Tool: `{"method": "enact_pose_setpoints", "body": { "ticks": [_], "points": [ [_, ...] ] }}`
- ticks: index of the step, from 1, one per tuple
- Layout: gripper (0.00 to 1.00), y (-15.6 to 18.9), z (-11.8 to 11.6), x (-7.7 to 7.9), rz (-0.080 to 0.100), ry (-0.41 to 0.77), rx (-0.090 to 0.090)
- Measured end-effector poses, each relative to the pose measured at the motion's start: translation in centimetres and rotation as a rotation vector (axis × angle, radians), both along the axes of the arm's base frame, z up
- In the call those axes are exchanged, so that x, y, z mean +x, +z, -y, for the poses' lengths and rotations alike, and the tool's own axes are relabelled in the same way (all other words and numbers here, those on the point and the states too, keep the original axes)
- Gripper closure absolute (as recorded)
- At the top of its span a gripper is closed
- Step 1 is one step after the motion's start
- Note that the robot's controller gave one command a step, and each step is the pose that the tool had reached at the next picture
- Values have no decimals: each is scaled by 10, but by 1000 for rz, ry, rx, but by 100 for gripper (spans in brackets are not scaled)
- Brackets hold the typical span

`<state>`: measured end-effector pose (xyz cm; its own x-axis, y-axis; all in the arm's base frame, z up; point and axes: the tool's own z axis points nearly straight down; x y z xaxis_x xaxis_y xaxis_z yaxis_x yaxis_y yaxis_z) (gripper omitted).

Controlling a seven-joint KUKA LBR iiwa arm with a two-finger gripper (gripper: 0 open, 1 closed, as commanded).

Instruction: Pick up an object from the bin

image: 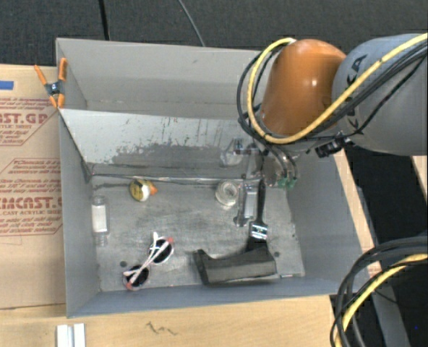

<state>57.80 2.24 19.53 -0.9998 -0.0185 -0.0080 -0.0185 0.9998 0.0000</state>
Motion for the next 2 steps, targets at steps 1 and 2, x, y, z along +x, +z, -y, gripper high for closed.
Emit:
{"method": "enact_pose_setpoints", "body": {
  "ticks": [1, 2],
  "points": [
    [0, -67, -2, -4, -2, -33, 1],
    [0, -114, 22, -19, 5, -173, 9]
  ]
}}
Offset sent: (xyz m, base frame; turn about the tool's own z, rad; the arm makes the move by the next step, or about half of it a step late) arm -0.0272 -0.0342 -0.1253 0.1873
